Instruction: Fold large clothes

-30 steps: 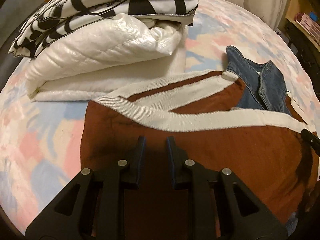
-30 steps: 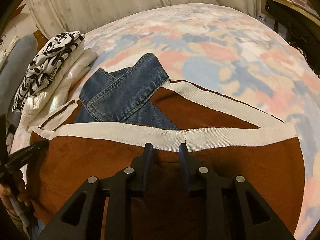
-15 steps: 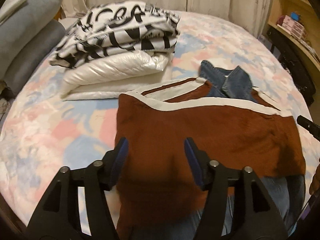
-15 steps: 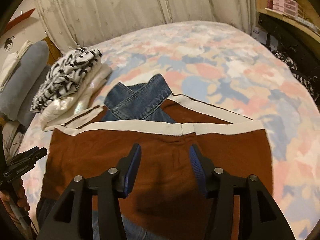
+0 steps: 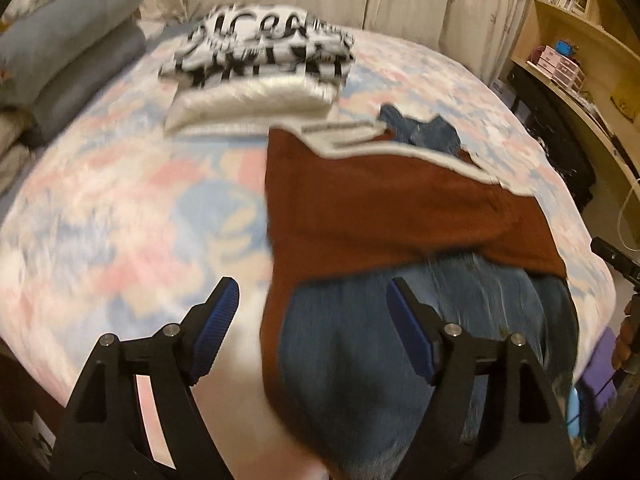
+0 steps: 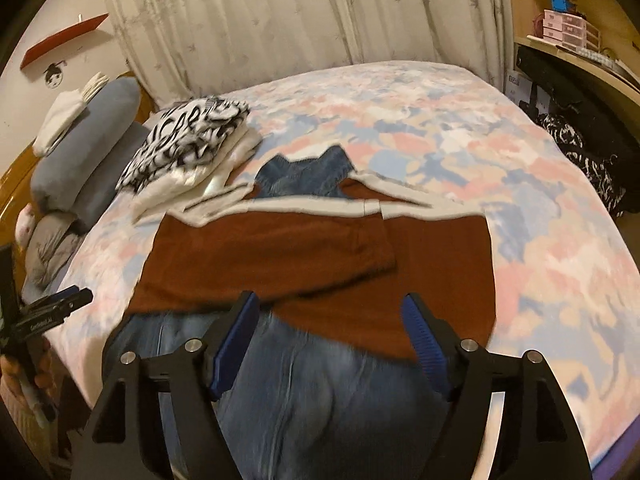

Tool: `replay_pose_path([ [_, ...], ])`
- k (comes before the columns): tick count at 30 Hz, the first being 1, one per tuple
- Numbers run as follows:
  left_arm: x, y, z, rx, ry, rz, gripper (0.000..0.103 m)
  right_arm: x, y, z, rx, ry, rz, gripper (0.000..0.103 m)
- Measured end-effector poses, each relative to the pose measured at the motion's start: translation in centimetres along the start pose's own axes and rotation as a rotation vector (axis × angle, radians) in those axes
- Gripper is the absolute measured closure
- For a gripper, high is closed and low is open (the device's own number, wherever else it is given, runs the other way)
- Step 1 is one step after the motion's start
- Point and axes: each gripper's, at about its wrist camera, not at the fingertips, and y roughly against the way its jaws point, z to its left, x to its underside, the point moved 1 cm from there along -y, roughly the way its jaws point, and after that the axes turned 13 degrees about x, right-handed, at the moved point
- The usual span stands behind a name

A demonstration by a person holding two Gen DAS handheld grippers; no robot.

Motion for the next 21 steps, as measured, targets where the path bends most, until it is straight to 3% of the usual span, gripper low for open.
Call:
replay_pose_path([
  [9, 8.9, 0.6, 2.0, 0.158, 0.09, 0.087, 0.029, 10.7, 3.9, -5.4, 0.022, -0.009, 0.083, 0.028],
  [15, 11.5, 0.1, 2.4, 0.241, 0.151, 0.079, 0.029, 16.7, 3.8, -10.2, 0.032, -0.077, 0.153, 0.028],
  [21, 12.3, -0.3, 2.7, 0.321, 0.179, 0.058, 0.029, 21.2, 3.1, -13.4, -0.096, -0.165, 0.198, 0.038],
])
